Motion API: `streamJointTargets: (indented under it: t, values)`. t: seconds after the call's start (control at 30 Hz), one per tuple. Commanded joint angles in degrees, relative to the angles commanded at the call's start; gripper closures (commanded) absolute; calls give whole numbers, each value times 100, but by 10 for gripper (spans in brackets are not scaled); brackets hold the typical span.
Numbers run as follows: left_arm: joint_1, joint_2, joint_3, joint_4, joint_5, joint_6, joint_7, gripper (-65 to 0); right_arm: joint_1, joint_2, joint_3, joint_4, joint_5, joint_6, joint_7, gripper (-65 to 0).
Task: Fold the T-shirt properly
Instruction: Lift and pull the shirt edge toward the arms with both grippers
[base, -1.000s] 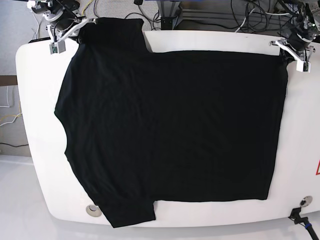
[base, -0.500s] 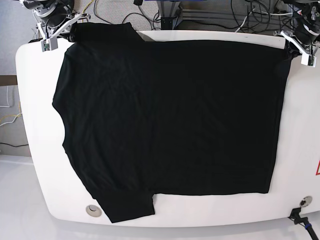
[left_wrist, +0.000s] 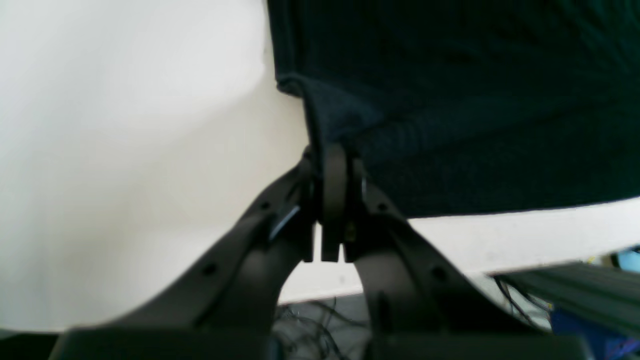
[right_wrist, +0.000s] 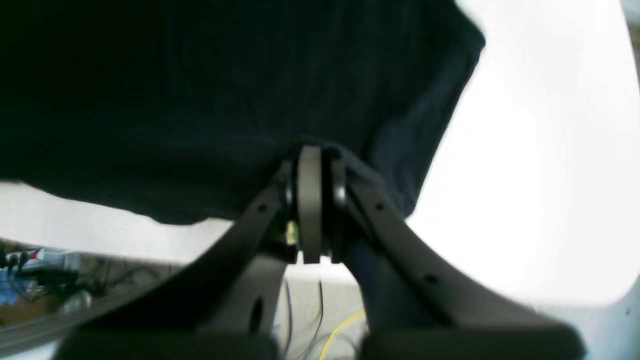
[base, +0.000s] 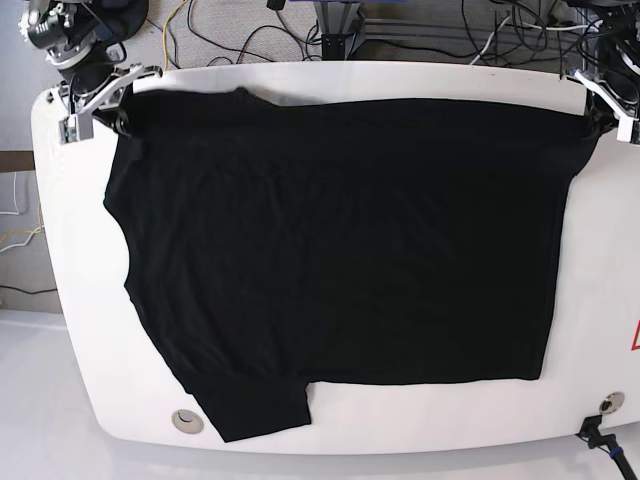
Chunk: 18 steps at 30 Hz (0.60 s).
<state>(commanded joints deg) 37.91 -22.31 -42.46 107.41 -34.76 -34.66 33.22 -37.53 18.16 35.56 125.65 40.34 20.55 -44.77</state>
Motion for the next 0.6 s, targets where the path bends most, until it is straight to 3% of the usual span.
streamJointTargets:
  t: [0.27, 0.3, 0.6]
  values:
    - [-730, -32, 75, -125, 49, 23, 72, 0, 1051, -35, -187, -325, -135, -1, 0, 0]
    - [-718, -66, 47, -79, 35, 107, 212, 0, 864, -10, -101, -143, -88, 66, 47, 0]
    - [-1470, -156, 377, -484, 152, 131, 186, 0, 1929, 129, -363, -1236, -209, 130, 60, 0]
